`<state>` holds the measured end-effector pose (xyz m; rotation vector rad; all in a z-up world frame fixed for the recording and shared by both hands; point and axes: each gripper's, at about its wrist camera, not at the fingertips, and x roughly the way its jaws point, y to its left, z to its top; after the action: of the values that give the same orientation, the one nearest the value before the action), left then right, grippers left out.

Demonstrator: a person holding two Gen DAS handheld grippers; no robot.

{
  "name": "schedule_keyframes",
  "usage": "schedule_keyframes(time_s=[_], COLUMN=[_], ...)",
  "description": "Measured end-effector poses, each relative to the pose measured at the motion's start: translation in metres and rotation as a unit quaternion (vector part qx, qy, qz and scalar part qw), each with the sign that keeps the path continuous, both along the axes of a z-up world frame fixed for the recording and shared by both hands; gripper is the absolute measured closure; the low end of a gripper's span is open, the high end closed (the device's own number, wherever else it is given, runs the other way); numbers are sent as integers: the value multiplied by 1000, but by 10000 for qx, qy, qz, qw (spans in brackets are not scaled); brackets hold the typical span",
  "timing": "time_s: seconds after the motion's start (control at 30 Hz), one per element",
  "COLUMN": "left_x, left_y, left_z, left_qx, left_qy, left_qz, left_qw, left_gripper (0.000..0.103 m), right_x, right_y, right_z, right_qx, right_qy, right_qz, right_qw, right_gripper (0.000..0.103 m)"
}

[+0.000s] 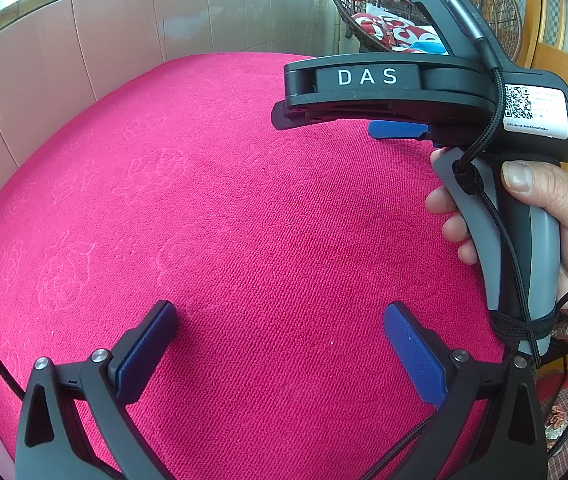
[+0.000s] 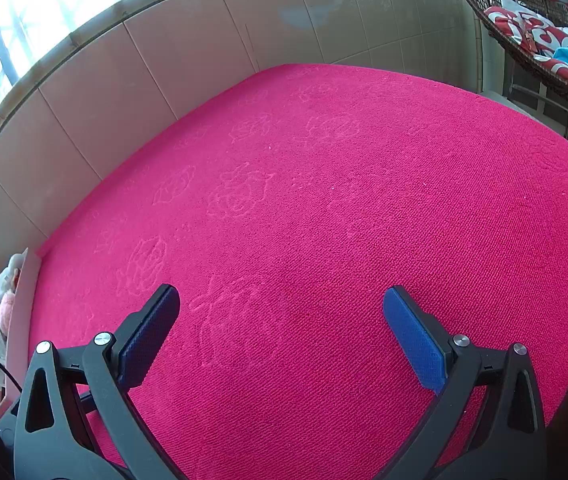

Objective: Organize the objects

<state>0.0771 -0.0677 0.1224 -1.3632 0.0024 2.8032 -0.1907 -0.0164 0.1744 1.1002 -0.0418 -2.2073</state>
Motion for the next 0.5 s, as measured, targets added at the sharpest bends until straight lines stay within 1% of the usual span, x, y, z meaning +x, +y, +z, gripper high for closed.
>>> schedule_keyframes(time_s=[0.5], left_x=[-1], left_y=[1], left_z=[-1], left_qx=[-5], left_qy=[-1], left_qz=[3], left_qw=[10000], left_gripper=[0], right_x=[1], right_y=[0], right_z=[-1], right_qx=[70], right_qy=[20], right_qz=[-6], right_qw=[10000], right_gripper=[0])
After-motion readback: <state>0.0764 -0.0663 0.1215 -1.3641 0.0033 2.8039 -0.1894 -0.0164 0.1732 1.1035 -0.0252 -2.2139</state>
